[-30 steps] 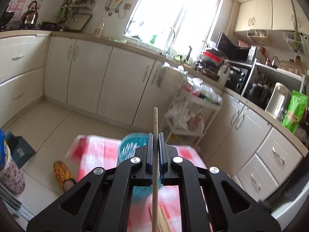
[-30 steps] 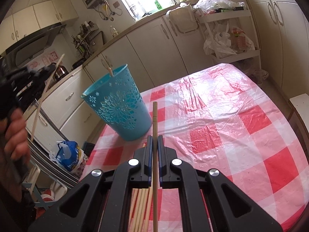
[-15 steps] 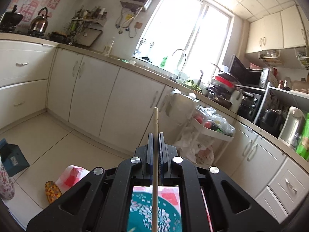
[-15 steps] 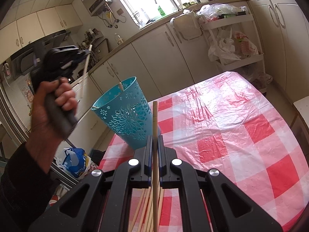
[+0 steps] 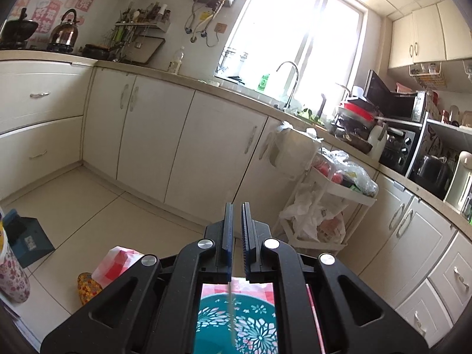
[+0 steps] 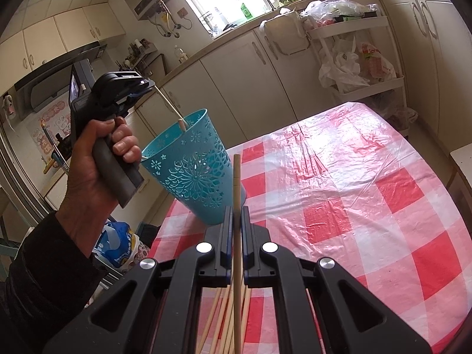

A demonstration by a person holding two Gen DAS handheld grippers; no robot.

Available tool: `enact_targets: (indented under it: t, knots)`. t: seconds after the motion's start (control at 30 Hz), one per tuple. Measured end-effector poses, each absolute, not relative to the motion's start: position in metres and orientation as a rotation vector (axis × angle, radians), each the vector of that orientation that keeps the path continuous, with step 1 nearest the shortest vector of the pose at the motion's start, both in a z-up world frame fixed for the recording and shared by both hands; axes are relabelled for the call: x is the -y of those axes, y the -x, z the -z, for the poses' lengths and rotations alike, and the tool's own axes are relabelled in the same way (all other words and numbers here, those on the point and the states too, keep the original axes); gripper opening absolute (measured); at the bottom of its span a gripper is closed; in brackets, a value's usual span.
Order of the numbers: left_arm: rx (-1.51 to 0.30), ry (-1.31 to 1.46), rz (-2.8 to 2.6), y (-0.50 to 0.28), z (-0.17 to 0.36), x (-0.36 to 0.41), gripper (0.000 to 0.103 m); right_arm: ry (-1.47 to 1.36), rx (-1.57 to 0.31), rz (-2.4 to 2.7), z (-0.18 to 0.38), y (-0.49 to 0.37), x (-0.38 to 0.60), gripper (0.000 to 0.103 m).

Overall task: Organize utensils
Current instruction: 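Drop the left chopstick into the teal basket while the right gripper carries its chopstick over, then lower the right chopstick into the teal basket and open the right gripper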

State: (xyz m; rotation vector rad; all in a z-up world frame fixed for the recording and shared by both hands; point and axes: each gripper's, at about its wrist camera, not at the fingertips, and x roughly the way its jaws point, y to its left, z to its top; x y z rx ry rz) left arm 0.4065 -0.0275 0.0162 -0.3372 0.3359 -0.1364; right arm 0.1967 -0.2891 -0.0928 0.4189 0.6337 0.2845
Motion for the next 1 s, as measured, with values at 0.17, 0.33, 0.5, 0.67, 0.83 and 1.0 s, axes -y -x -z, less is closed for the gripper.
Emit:
enact_targets:
  t: [0.17,0.33,0.5,0.67,0.83,1.0]
  knots:
    - [-0.405,0.323,0.165,-0.396,-0.012,0.016,0.013,-0.427,-0.622,-0.294,0.089,-0.197,0.288,0.006]
    - [-0.442,0.325,0.155,-0.363,-0.005,-0.008,0.037,-0.452,-0.568,-0.329,0.066,-0.199,0.283,0.006]
    - [-0.447,0.334,0.134,-0.313,0.006,-0.036,0.05,-0.465,-0.471,-0.378,0.021,-0.222,0.267,0.006]
    - [-0.473,0.31,0.082,-0.257,0.034,-0.064,0.057,-0.434,-0.348,-0.385,-0.029,-0.259,0.24,0.006]
    - [-0.515,0.276,0.054,-0.224,0.06,-0.075,0.061,-0.357,-0.248,-0.291,-0.056,-0.305,0.207,0.006]
    - [-0.536,0.237,0.051,-0.213,0.067,-0.073,0.064,-0.28,-0.234,-0.162,-0.042,-0.345,0.188,0.006]
